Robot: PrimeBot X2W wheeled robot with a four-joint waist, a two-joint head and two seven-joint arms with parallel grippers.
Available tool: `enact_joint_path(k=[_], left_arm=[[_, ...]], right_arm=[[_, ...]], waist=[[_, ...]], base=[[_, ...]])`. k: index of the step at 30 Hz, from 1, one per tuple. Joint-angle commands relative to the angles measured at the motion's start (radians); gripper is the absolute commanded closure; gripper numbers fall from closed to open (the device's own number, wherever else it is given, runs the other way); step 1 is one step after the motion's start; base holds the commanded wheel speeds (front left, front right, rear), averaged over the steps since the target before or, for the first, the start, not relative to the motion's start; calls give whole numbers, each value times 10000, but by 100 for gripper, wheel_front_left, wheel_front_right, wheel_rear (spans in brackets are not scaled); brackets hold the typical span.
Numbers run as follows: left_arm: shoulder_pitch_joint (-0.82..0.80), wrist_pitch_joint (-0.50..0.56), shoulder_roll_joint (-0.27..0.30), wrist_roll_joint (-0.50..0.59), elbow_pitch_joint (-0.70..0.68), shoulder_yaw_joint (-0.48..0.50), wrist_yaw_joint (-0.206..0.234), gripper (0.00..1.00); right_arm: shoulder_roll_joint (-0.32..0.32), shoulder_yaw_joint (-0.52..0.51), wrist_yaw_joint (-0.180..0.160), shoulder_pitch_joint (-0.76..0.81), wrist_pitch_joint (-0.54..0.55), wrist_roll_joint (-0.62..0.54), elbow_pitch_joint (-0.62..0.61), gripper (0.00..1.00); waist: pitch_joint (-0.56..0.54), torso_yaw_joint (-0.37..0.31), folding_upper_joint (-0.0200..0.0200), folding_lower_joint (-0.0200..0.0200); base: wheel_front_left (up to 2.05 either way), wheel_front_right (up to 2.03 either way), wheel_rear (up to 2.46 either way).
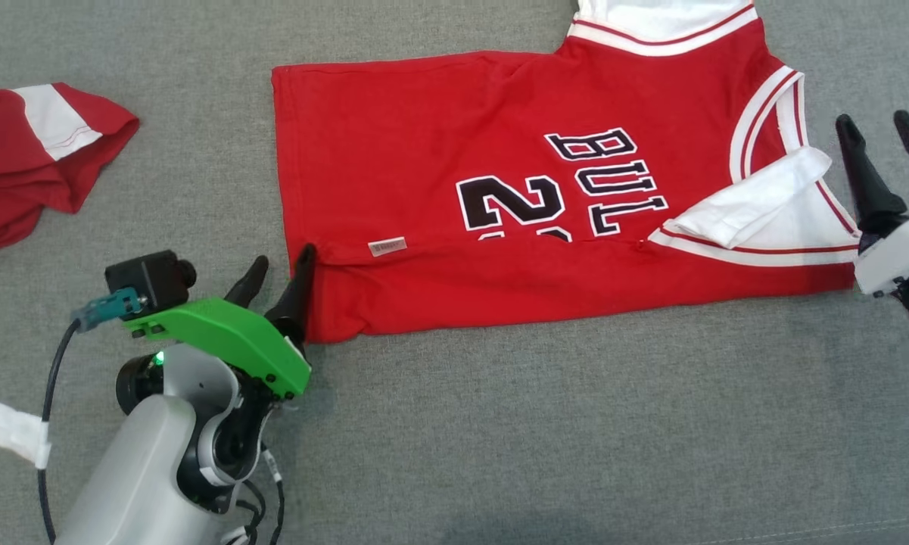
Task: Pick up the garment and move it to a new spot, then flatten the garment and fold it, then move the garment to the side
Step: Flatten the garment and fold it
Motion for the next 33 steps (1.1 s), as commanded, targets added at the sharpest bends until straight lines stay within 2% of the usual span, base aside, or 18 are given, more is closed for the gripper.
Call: enact_joint_path(k=[1, 5, 10, 14, 19, 20, 21, 22, 23, 28, 33], left_arm=[[390, -170, 179, 73, -137, 52, 1, 0], [1262, -189, 363, -124, -959, 2, -60, 0], [1760, 141, 661, 4, -1282, -300, -14, 0], [1544, 323, 576, -112, -1000, -394, -86, 0], [1263, 788, 410, -297, -368, -750, -462, 1], [1206, 891, 332, -404, -239, -833, -608, 56], [1178, 954, 245, -500, -148, -893, -741, 100], [1144, 1084, 185, -536, -42, -993, -907, 100], [1119, 1130, 168, -580, 21, -1069, -1044, 100], [1188, 1108, 294, -890, -81, -955, -1470, 100], [1764, 1306, 810, -1212, -1057, -781, -1621, 100]], right_arm=[[-122, 15, -5, 565, 71, 29, -226, 0], [-694, 56, -7, 1811, 737, -109, -1143, 0], [-923, -427, -12, 2887, 1535, -309, -1729, 0], [-675, -725, -8, 3090, 2073, -561, -1672, 0], [-370, -480, -2, 2751, 2763, -321, -1564, 0], [-310, -317, 2, 2666, 2912, -175, -1565, 0], [-294, -232, 10, 2593, 2986, -52, -1565, 0], [-304, -215, 13, 2518, 3012, 87, -1538, 72], [-362, -154, 13, 2475, 3072, 223, -1556, 100], [-1134, -450, -13, 2929, 3340, 1188, -1925, 100], [-1946, -1149, -15, 4118, 3925, 2037, -2565, 100]], waist=[[-198, -97, 0, 0], [-140, -216, 0, 0], [390, -165, 0, 0], [755, -15, 0, 0], [1029, 115, 0, 0], [1048, 134, 0, 0], [1041, 153, 0, 0], [998, 180, 0, 0], [947, 194, 0, 0], [414, 264, 0, 0], [-68, 266, 0, 0]], base=[[0, 0, 0], [0, 0, 0], [0, 0, 0], [0, 0, 0], [0, 0, 0], [0, 0, 0], [0, 0, 0], [0, 0, 0], [0, 0, 0], [0, 0, 0], [0, 0, 0]])
